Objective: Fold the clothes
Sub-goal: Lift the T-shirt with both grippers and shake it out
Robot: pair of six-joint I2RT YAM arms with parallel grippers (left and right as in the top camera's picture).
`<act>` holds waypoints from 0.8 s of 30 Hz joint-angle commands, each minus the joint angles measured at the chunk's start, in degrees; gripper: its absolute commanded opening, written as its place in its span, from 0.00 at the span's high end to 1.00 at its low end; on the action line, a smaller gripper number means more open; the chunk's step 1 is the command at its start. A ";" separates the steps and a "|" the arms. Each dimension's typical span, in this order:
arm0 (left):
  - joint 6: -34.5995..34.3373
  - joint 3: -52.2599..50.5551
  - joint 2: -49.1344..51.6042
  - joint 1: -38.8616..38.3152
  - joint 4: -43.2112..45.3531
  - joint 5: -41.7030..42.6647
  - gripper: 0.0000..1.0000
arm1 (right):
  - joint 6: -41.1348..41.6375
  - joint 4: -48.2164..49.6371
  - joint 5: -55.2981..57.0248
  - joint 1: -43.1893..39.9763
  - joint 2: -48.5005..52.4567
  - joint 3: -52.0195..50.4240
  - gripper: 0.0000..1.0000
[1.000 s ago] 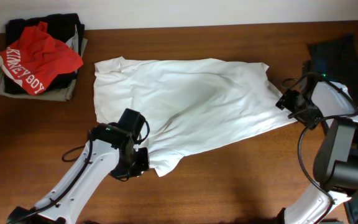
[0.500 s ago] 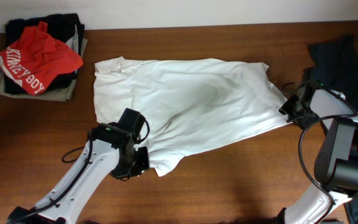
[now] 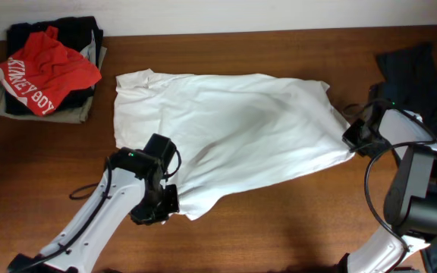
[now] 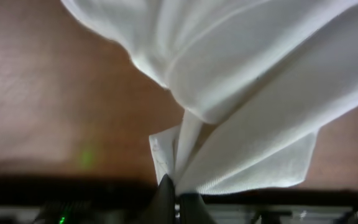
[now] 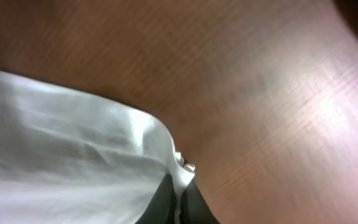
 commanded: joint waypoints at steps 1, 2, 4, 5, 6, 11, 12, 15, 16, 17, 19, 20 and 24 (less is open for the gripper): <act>-0.52 8.20 -3.85 0.24 -4.66 -5.42 0.99 | 1.16 -3.74 0.98 -0.20 -8.66 0.68 0.96; -0.50 12.00 -5.79 0.24 -6.23 -8.02 0.99 | 1.16 -5.55 0.68 -0.15 -12.94 1.07 0.96; -0.50 16.31 -8.04 0.24 -7.13 -10.54 0.99 | 0.57 -7.15 -1.09 -0.15 -19.32 1.40 0.96; -0.50 18.25 -8.96 0.24 -7.30 -11.30 1.00 | -0.96 -7.37 -2.62 -0.15 -22.36 1.60 0.96; -0.50 20.22 -9.79 0.24 -7.34 -11.89 1.00 | -2.89 -7.56 -4.42 -0.15 -25.66 1.86 0.96; 0.46 34.45 -11.93 0.24 -7.78 -16.44 0.99 | -5.60 -12.96 -8.13 -0.15 -42.07 8.24 0.96; 1.03 36.98 -11.91 0.24 -8.00 -17.27 0.99 | -5.60 -14.45 -8.24 -0.15 -43.98 10.43 0.96; 1.05 45.11 -11.91 0.24 -9.35 -19.67 0.99 | -7.76 -19.96 -8.20 -0.17 -47.65 18.82 0.96; 1.03 47.78 -11.91 0.24 -9.90 -20.70 1.00 | -8.74 -22.91 -7.87 -0.17 -48.19 23.28 0.97; 1.03 50.60 -11.91 0.24 -10.38 -21.81 0.99 | -9.57 -25.27 -7.78 -0.17 -48.22 26.97 0.96; 1.03 55.23 -11.91 0.26 -10.99 -22.93 0.99 | -11.10 -29.31 -7.80 -0.17 -47.76 33.42 0.96; 1.03 57.59 -11.91 0.24 -11.19 -23.30 1.00 | -11.89 -32.02 -7.82 -0.17 -47.15 37.73 0.96; 1.03 64.11 -11.91 0.24 -11.50 -25.40 1.00 | -12.98 -38.53 -7.85 -0.15 -44.30 49.51 0.96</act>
